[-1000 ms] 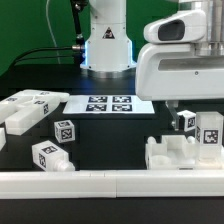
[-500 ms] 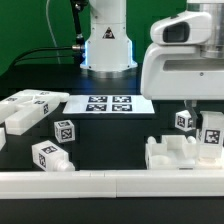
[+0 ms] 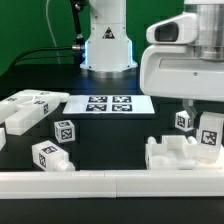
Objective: Assemble chair
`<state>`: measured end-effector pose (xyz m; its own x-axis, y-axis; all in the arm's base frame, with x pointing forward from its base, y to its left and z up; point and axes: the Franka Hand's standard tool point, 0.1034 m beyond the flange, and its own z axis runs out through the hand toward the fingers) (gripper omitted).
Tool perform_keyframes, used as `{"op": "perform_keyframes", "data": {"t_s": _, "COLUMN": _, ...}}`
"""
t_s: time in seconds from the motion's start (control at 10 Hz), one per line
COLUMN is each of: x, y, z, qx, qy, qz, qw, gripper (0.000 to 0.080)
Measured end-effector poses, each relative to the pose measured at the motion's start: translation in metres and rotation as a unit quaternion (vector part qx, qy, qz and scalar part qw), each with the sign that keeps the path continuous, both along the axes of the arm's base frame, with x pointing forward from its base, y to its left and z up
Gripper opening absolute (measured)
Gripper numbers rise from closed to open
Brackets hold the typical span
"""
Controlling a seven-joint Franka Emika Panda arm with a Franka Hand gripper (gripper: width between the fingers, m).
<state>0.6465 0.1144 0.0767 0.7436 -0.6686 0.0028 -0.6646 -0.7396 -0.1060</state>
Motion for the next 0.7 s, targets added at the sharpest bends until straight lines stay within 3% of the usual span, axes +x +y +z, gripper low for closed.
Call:
{"op": "perform_keyframes", "data": {"t_s": 0.3, "x": 0.0041, "y": -0.0011, "z": -0.0004, "qx": 0.035, "qy": 0.004, "qz": -0.198, "qw": 0.98, "gripper": 0.0285}}
{"op": "perform_keyframes", "data": {"t_s": 0.6, "x": 0.0043, "y": -0.0015, "z": -0.0003, "qx": 0.033, "qy": 0.001, "qz": -0.17, "qw": 0.985, "gripper": 0.0285}}
{"op": "perform_keyframes", "data": {"t_s": 0.7, "x": 0.0049, "y": -0.0007, "z": 0.0013, "qx": 0.024, "qy": -0.002, "qz": -0.108, "qw": 0.994, "gripper": 0.0467}}
